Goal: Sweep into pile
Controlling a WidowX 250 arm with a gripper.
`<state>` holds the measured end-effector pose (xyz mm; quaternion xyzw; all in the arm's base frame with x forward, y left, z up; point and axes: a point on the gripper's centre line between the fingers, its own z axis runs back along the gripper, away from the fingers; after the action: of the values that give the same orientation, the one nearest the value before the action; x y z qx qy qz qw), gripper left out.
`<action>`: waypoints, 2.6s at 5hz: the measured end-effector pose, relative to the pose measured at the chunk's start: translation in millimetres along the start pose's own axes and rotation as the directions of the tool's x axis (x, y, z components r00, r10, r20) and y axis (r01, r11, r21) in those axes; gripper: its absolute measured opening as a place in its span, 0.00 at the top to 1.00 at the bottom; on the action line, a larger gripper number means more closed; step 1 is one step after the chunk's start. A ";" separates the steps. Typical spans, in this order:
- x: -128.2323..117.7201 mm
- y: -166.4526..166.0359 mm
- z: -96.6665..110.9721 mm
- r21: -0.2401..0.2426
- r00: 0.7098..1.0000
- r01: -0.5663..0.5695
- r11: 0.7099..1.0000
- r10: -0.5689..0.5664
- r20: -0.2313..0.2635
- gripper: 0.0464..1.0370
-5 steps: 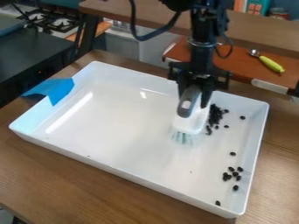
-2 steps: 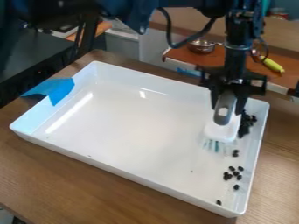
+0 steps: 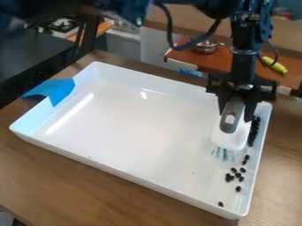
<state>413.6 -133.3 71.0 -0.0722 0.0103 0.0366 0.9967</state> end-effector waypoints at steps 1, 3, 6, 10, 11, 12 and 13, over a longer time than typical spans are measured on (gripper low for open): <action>-6.4 11.3 17.2 -0.032 1.000 0.012 0.999 -0.012 -0.006 0.55; -6.7 78.5 76.9 -0.101 0.997 -0.030 0.994 0.038 0.074 0.55; -53.4 215.4 60.9 0.015 0.991 0.083 0.996 -0.084 0.104 0.55; -94.0 273.6 44.9 0.118 0.992 0.111 0.987 -0.117 0.051 0.55; -98.3 261.5 33.6 0.124 0.994 0.084 0.989 -0.092 0.060 0.55; -103.0 253.8 30.9 0.130 0.993 0.071 0.989 -0.082 0.083 0.55; -103.9 243.3 27.4 0.144 0.994 0.047 0.988 -0.061 0.096 0.55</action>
<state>292.3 103.4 65.9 0.0005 -0.0390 0.0121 0.9992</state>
